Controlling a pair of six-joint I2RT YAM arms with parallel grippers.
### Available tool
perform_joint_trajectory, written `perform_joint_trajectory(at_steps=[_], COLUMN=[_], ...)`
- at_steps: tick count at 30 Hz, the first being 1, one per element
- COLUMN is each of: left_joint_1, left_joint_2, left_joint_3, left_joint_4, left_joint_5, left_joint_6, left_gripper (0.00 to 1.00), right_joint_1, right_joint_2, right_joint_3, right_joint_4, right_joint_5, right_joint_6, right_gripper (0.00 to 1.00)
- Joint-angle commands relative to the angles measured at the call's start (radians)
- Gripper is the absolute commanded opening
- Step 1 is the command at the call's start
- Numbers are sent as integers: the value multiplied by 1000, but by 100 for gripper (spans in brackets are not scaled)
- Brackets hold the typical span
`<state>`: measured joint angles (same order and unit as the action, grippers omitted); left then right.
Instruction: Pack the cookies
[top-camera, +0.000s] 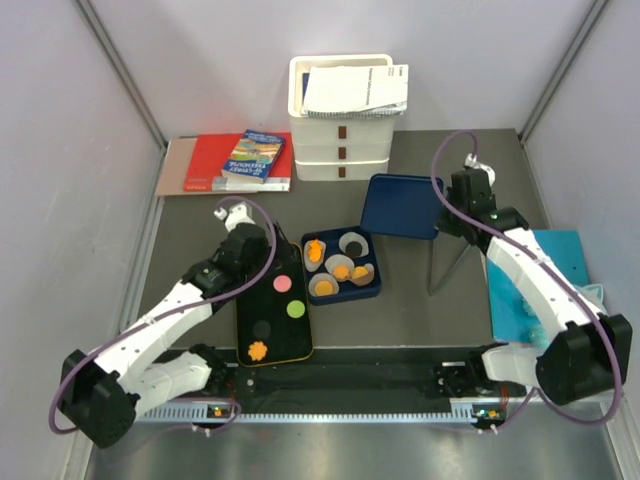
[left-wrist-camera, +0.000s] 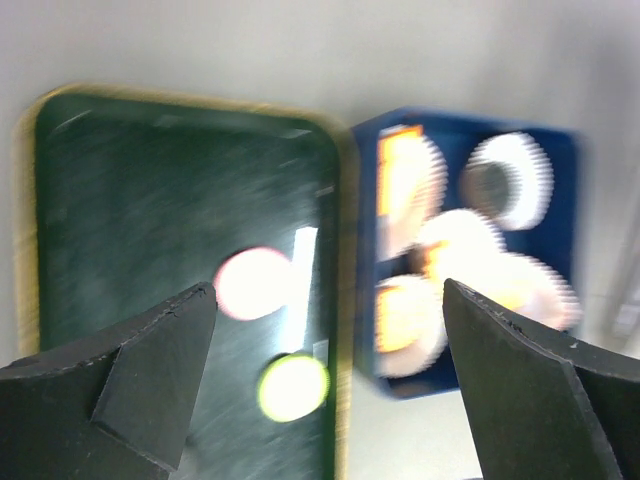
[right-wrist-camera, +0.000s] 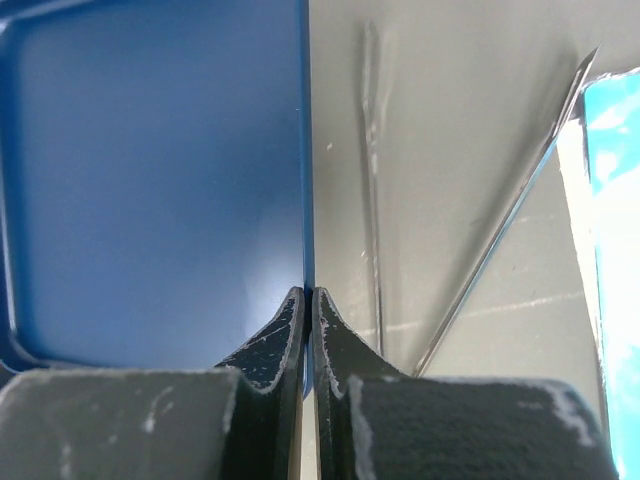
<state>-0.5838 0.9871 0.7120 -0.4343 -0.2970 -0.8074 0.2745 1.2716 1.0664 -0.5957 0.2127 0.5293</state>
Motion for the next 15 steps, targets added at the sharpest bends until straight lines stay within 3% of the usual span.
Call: perform_joint_trajectory(at_steps=[1, 15], left_joint_1=[2, 6], left_joint_2=[41, 369], left_joint_3=[63, 150], left_joint_4=[281, 690], left_joint_5=[126, 436], left_joint_6=[30, -9], left_gripper=[99, 99], right_joint_1=[48, 137], right_joint_2=[-113, -227], right_joint_3=[-35, -108], right_joint_4=[5, 0], right_joint_5=[-41, -82], right_joint_6=[18, 38], right_gripper=[0, 0])
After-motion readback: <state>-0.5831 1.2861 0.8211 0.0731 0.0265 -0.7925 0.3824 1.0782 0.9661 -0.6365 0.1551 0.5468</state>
